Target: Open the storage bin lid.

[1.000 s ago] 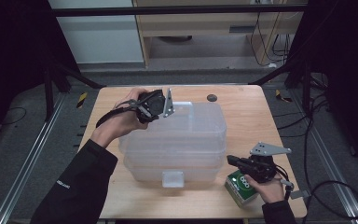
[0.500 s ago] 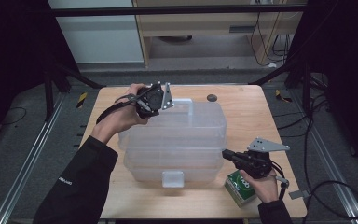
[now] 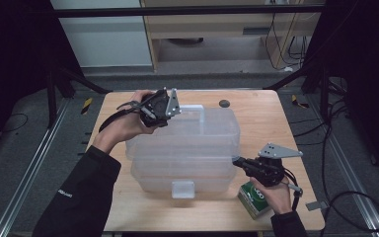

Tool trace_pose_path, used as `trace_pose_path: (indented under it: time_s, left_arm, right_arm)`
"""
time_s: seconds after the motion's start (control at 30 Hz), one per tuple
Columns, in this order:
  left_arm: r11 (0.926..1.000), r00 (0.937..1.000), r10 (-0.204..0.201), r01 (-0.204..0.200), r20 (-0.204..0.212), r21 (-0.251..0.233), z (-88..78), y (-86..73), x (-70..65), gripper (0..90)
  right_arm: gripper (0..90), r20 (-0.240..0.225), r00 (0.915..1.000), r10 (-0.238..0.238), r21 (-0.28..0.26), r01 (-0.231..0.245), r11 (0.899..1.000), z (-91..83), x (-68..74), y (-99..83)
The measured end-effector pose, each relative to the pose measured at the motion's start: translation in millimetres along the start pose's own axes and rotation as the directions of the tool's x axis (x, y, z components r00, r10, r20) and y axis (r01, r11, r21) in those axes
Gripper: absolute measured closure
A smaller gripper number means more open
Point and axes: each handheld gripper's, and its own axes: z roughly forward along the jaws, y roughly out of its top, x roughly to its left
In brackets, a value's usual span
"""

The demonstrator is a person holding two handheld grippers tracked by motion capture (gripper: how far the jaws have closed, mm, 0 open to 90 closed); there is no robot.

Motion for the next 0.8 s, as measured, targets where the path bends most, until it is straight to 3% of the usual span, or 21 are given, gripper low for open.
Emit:
trace_pose_path:
  time_s: [0.2,0.4,0.57,0.8]
  left_arm:
    - [0.9973,0.9985,-0.054,0.054,-0.006,-0.051,-13.6,-10.2,1.7,50.9]
    - [0.9862,0.9909,-0.134,0.134,0.003,-0.097,-23.5,-26.1,6.3,50.4]
    - [0.9683,0.9779,-0.204,0.209,0.045,-0.137,-28.2,-41.7,12.1,51.3]
    - [0.9413,0.9566,-0.287,0.291,0.048,-0.171,-35.4,-64.1,13.8,57.8]
  right_arm:
    - [90.0,0.000,1.0000,-0.002,0.004,0.002,1.000,0.0,-0.2,0.2]
    - [90.0,-0.001,1.0000,-0.001,0.005,0.001,1.000,0.0,-0.1,0.1]
    - [90.0,0.000,1.0000,0.001,0.007,-0.001,1.000,-0.1,0.0,0.3]
    - [90.0,0.008,1.0000,0.002,0.006,-0.002,1.000,-0.6,-1.0,-0.1]
